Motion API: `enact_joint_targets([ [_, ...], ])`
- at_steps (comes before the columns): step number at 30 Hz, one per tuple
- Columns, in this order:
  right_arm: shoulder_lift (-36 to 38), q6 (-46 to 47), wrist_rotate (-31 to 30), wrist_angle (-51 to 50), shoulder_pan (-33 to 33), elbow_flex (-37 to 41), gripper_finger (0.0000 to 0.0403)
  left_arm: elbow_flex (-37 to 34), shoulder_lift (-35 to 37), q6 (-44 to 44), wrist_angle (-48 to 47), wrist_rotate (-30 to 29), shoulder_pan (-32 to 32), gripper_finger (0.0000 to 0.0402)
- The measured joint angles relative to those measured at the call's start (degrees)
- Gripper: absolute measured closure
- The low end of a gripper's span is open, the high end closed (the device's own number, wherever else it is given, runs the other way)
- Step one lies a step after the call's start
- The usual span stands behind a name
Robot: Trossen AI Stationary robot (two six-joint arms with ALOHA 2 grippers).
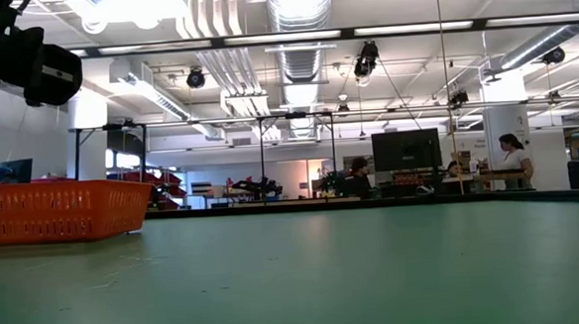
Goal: Sort Halloween decoration
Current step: Return to Home Position
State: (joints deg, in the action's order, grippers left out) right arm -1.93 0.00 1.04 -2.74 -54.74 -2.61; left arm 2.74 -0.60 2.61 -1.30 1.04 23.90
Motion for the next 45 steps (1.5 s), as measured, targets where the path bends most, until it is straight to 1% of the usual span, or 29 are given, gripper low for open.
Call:
enact_joint_targets([
  [4,1.9,0.0,0.0,0.4,0.0,0.5,0.033,0.0,0.1,0.0,0.0,0.0,0.0,0.0307],
  [8,1.9,0.0,0.1,2.1,0.0,1.3,0.033,-2.1,0.6,0.0,2.5,-0.1,0.0,0.0307],
  [10,1.9,0.0,0.2,3.6,0.0,2.0,0.033,-2.1,0.6,-0.1,2.6,-0.3,0.0,0.0307],
  [45,1.0,0.0,0.4,3.5,0.0,2.0,0.033,-1.6,0.4,-0.2,2.6,-0.5,0.0,0.0307],
])
